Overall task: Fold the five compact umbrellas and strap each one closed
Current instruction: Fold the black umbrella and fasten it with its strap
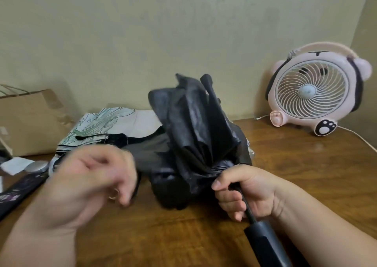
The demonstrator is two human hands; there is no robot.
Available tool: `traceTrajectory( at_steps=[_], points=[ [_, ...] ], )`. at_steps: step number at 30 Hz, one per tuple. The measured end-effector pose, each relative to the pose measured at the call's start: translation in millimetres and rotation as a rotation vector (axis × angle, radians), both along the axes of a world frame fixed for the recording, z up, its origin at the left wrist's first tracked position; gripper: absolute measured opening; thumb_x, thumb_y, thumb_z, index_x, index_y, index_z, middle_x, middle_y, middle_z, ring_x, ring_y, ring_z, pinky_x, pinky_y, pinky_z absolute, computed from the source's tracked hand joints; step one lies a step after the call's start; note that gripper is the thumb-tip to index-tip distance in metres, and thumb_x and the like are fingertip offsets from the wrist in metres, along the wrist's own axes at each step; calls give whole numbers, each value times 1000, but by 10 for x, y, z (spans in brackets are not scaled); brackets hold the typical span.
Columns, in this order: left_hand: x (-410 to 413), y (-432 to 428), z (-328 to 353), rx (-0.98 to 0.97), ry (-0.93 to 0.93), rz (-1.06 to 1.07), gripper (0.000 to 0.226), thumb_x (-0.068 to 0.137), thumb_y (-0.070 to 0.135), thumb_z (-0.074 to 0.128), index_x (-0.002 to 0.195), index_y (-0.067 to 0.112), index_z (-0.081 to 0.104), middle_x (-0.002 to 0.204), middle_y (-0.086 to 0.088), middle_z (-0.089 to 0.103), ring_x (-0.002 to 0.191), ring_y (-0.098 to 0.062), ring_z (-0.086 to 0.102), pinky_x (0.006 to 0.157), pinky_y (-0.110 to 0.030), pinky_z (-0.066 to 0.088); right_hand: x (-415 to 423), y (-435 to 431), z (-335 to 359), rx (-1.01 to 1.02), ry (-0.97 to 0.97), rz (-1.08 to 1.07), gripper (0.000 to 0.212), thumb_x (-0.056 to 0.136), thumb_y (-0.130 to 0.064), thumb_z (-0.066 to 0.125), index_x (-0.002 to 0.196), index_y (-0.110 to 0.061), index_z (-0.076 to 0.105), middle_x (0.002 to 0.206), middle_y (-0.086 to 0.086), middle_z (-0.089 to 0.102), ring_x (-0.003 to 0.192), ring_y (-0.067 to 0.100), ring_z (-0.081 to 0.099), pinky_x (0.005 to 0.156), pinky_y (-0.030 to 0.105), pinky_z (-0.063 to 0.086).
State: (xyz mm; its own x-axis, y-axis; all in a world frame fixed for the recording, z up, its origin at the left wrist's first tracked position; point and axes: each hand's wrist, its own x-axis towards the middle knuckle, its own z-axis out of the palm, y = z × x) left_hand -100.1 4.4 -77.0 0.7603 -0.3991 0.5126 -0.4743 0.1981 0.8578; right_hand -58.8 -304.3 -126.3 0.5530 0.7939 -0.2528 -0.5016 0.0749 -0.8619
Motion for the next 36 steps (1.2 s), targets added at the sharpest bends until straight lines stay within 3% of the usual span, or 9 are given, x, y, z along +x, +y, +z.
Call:
traceTrajectory(
  at_steps=[3, 5, 7, 14, 23, 26, 29, 33, 36],
  points=[
    [73, 143, 36, -365, -107, 242, 19, 97, 9, 52, 80, 11, 60, 68, -3, 54, 59, -18, 54, 51, -22, 42, 50, -91, 14, 102, 56, 55, 33, 79, -12, 60, 48, -15, 53, 41, -4, 45, 35, 6, 47, 45, 22, 51],
    [68, 15, 22, -288, -156, 425, 15, 85, 31, 75, 86, 18, 67, 76, -2, 62, 70, -18, 59, 56, -25, 48, 81, -138, -14, 155, 61, 93, 33, 83, -10, 59, 50, -14, 56, 43, -4, 48, 37, 6, 50, 47, 22, 53],
    [32, -210, 11, -176, -83, 526, 42, 67, 47, 89, 95, 22, 72, 91, -3, 70, 86, -19, 66, 69, -27, 54, 100, -153, -38, 151, 54, 85, 35, 85, -9, 55, 50, -12, 56, 43, -2, 49, 37, 7, 52, 48, 24, 54],
    [108, -579, -138, 60, 313, 592, 72, 70, 46, 84, 135, 29, 57, 122, 12, 70, 114, 1, 65, 109, -42, 50, 108, -239, -23, 106, -6, 112, 35, 88, -8, 56, 53, -11, 56, 46, -2, 51, 40, 8, 55, 48, 24, 54],
    [120, -517, -171, -57, 400, 348, 42, 79, 23, 73, 119, 10, 70, 114, -5, 77, 107, -17, 73, 87, -30, 54, 48, -195, -14, -17, -105, 339, 33, 97, -20, 51, 67, -20, 64, 62, -12, 63, 56, -2, 63, 62, 17, 57],
    [138, -480, -203, -129, 424, 307, 37, 82, 16, 74, 117, 5, 70, 115, -15, 75, 110, -32, 71, 97, -44, 54, 68, -136, 61, -219, -135, 449, 32, 94, -31, 60, 63, -25, 67, 58, -12, 64, 55, 0, 63, 63, 15, 54],
    [199, -481, -283, -75, 386, 355, 32, 76, 18, 78, 107, 11, 76, 110, -14, 77, 106, -31, 73, 97, -47, 54, 114, -167, 288, -596, -187, 434, 22, 91, -21, 61, 70, -16, 66, 63, -5, 61, 55, 3, 59, 51, 13, 46],
    [304, -552, -478, -1, 380, 412, 28, 73, 24, 88, 99, 14, 80, 106, -9, 79, 105, -27, 74, 103, -52, 52, 184, -161, 398, -972, -204, 225, 30, 94, -3, 58, 65, -12, 54, 59, -4, 46, 46, 3, 34, 37, 11, 20],
    [389, -626, -656, 29, 426, 482, 14, 83, 21, 84, 95, 14, 81, 100, -7, 80, 99, -27, 75, 99, -56, 54, 199, -80, 333, -1146, -279, -1, 13, 83, -1, 70, 76, -1, 59, 63, 6, 46, 49, 11, 34, 38, 19, 23]
  ],
)
